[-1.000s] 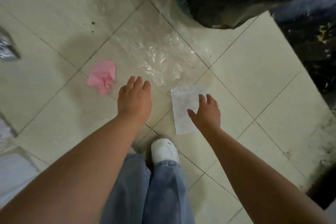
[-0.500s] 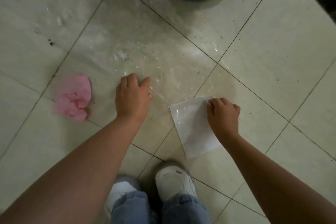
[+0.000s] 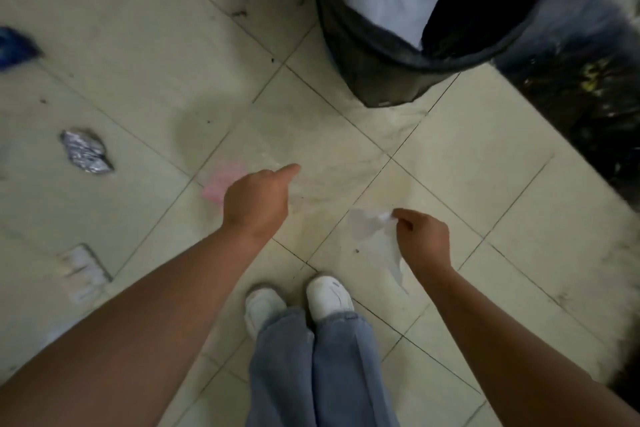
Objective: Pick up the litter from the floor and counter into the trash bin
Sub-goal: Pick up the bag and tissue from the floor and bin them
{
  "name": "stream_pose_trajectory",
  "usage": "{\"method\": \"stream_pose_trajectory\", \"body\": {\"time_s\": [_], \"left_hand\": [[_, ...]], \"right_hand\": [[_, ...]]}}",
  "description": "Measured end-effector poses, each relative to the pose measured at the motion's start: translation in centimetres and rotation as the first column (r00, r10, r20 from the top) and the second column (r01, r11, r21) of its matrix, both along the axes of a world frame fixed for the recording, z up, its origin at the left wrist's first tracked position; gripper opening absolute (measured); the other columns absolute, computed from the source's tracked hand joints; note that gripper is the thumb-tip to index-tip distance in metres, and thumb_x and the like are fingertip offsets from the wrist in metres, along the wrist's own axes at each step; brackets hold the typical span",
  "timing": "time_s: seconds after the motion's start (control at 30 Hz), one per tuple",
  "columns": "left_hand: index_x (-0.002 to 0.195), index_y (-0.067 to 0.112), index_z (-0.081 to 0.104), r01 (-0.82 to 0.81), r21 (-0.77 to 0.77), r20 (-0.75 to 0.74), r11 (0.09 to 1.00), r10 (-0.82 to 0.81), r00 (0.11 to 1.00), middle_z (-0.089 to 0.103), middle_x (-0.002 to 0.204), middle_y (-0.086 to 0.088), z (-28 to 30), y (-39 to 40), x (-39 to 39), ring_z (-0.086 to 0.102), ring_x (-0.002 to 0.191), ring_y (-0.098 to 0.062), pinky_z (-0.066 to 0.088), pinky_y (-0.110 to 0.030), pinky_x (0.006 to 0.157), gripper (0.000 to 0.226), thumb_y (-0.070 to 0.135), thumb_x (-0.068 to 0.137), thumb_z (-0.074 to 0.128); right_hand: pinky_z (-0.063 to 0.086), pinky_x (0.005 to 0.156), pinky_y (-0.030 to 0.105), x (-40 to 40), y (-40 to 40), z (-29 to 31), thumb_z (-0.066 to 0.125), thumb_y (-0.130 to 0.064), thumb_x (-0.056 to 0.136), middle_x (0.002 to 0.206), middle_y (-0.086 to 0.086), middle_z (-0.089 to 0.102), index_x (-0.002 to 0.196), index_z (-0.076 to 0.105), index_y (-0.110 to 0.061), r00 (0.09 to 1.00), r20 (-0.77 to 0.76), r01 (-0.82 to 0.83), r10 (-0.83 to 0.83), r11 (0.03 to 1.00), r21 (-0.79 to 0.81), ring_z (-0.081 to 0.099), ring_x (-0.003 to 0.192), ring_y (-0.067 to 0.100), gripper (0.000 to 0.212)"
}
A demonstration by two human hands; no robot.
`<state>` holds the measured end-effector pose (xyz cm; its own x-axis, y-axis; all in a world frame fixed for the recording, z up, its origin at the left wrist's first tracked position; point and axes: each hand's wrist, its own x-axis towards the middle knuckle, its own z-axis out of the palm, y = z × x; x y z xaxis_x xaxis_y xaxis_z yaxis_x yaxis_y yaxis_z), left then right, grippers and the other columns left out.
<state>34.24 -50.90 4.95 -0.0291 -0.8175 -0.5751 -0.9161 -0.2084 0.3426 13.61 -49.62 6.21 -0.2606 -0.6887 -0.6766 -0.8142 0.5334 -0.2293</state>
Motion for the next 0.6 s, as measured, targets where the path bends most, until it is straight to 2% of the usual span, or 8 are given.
{"method": "stream_pose_trajectory", "body": {"time_s": [0.07,0.17,0.23,0.3,0.4,0.47,0.53,0.6], "left_hand": [[0.14,0.025,0.043,0.011,-0.007,-0.019,1.0,-0.011,1.0,0.066,0.113,-0.019,5.4,-1.6,0.9,0.063,0.102,-0.033,0.049,-0.037,0.085,0.053,0.001,0.093,0.041],[0.135,0.024,0.05,0.006,0.014,-0.083,1.0,-0.004,0.997,0.063,0.118,-0.017,13.3,-3.9,1.7,0.06,0.107,-0.032,0.047,-0.034,0.089,0.052,-0.003,0.09,0.044],[0.127,0.015,0.059,-0.006,0.039,-0.134,0.999,0.011,0.991,0.06,0.121,-0.019,18.4,-5.5,1.9,0.061,0.103,-0.032,0.048,-0.032,0.086,0.045,-0.004,0.09,0.044],[0.122,0.006,0.063,0.004,0.056,-0.164,0.998,0.005,0.986,0.057,0.122,-0.022,23.0,-7.0,1.9,0.061,0.097,-0.03,0.048,-0.031,0.082,0.042,0.003,0.09,0.035],[0.12,0.0,0.062,0.076,-0.022,-0.149,0.997,-0.079,0.986,0.057,0.125,-0.023,28.5,-9.3,1.1,0.057,0.112,-0.032,0.046,-0.035,0.094,0.04,0.003,0.089,0.038],[0.119,-0.003,0.063,0.035,-0.078,-0.249,0.996,-0.053,0.967,0.059,0.125,-0.025,31.0,-11.0,0.0,0.057,0.114,-0.034,0.046,-0.039,0.099,0.039,0.004,0.092,0.036],[0.117,-0.004,0.064,-0.127,-0.046,-0.408,0.991,0.097,0.908,0.062,0.124,-0.023,32.7,-13.5,-1.7,0.058,0.114,-0.033,0.045,-0.04,0.102,0.035,0.001,0.095,0.037],[0.116,-0.008,0.063,-0.349,0.179,-0.598,0.92,0.383,0.704,0.066,0.116,-0.022,33.5,-16.1,-3.8,0.06,0.107,-0.03,0.047,-0.041,0.101,0.033,-0.002,0.095,0.038]], "right_hand": [[0.046,0.09,0.029,0.4,-1.8,5.4,0.036,0.003,0.09,0.122,0.016,0.065,0.116,0.064,-0.005,0.989,0.062,0.135,-0.133,0.99,-0.036,0.061,0.107,0.03,0.039],[0.045,0.076,0.023,0.7,-4.6,13.5,0.039,0.002,0.088,0.116,0.019,0.068,0.111,0.065,-0.002,0.958,0.143,0.264,-0.25,0.961,-0.087,0.06,0.096,0.026,0.036],[0.044,0.084,0.027,0.9,-6.6,18.7,0.039,0.001,0.088,0.115,0.021,0.067,0.114,0.064,-0.001,0.926,0.206,0.345,-0.315,0.93,-0.127,0.061,0.098,0.027,0.036],[0.042,0.087,0.029,1.3,-8.5,23.8,0.039,-0.002,0.091,0.115,0.02,0.066,0.116,0.062,0.0,0.902,0.258,0.395,-0.346,0.903,-0.168,0.057,0.096,0.022,0.035],[0.041,0.087,0.029,1.3,-10.7,29.9,0.04,-0.014,0.096,0.109,0.015,0.065,0.115,0.062,-0.001,0.877,0.329,0.437,-0.35,0.865,-0.245,0.052,0.094,0.016,0.031],[0.046,0.082,0.027,0.9,-12.2,33.0,0.041,-0.02,0.097,0.095,0.008,0.063,0.105,0.065,-0.004,0.86,0.368,0.466,-0.353,0.838,-0.284,0.053,0.085,0.014,0.03],[0.043,0.065,0.018,0.0,-14.2,35.3,0.041,-0.023,0.097,0.078,0.001,0.059,0.084,0.065,-0.012,0.839,0.409,0.498,-0.36,0.811,-0.308,0.052,0.07,0.008,0.029],[0.04,0.061,0.017,-1.0,-16.2,36.7,0.042,-0.023,0.096,0.067,-0.003,0.054,0.067,0.059,-0.018,0.829,0.425,0.517,-0.364,0.79,-0.331,0.049,0.064,0.004,0.035]]}}
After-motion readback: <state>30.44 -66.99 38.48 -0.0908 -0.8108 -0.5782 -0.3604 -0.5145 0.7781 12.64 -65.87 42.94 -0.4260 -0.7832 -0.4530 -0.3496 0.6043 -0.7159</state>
